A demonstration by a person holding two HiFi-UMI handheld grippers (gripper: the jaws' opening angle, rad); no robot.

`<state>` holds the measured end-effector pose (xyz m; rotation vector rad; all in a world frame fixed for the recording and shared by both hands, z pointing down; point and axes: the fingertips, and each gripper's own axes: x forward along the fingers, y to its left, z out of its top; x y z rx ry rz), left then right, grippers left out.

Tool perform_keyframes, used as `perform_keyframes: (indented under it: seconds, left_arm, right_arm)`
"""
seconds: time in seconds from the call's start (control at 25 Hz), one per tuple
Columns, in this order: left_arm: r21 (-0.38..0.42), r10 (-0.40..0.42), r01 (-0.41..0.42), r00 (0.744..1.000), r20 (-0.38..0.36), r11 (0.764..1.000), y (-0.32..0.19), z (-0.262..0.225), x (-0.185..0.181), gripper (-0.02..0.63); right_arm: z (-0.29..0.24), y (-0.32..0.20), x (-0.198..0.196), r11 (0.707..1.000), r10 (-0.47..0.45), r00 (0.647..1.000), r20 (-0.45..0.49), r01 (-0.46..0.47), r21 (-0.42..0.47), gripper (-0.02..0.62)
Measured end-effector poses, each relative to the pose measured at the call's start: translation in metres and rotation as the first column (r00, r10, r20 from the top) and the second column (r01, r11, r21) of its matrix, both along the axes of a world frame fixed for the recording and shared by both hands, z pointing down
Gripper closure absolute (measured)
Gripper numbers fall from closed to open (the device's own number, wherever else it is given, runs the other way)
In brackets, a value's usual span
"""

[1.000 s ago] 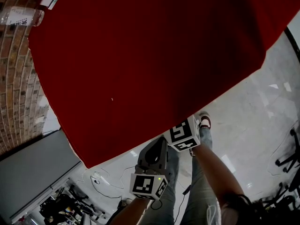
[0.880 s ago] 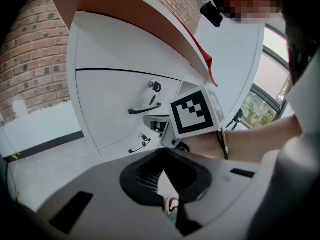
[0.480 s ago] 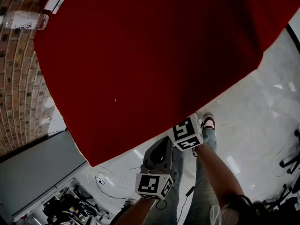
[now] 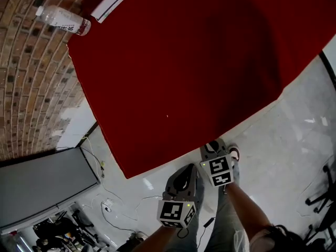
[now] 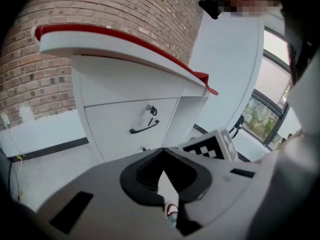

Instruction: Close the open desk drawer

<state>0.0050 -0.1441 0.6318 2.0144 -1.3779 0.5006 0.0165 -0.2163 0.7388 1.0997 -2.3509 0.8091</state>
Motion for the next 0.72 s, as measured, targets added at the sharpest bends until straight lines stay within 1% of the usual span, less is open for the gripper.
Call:
perform_keyframes:
  seconds: [0.12,0.24,0.44,0.52,0.6,0.64,0.72]
  left_arm:
    - [0.012,-0.020,0.021,1.000,-0.010,1.000,0.001,-0.024,-0.006,0.607]
    - [0.028,-0.022,0.022,1.000,-0.018,0.999,0.002,-0.053,-0.008,0.607]
    - [0.057,-0.023,0.025,0.999,-0.030,0.998,0.019,-0.118,-0.012,0.607]
    - [0.099,-0.016,0.018,1.000,-0.022,0.995,0.016,-0.145,-0.015,0.607]
    - [0.170,-0.020,0.023,1.000,-0.018,0.985,-0.004,-0.165,-0.021,0.607]
    - [0.190,-0.027,0.030,0.999,-0.022,0.981,-0.009,-0.173,-0.025,0.607]
    - [0.186,-0.046,0.052,0.998,-0.037,0.981,-0.001,-0.188,-0.032,0.606]
  right_arm:
    - [-0.026,0.027,0.012,0.999,0.018,1.000,-0.002,-0.018,-0.042,0.597]
    - [-0.064,0.045,0.021,0.998,0.030,0.999,0.015,-0.029,-0.054,0.597]
    - [-0.135,0.070,0.036,0.995,0.063,0.998,0.011,-0.062,-0.081,0.597]
    - [-0.167,0.064,0.038,0.996,0.081,0.997,0.019,-0.080,-0.048,0.597]
    - [-0.197,0.037,0.039,0.994,0.105,0.994,0.036,-0.106,0.019,0.597]
    - [-0.211,0.029,0.040,0.992,0.119,0.992,0.048,-0.122,0.043,0.597]
    - [-0.237,0.036,0.038,0.988,0.144,0.986,0.079,-0.149,0.049,0.597]
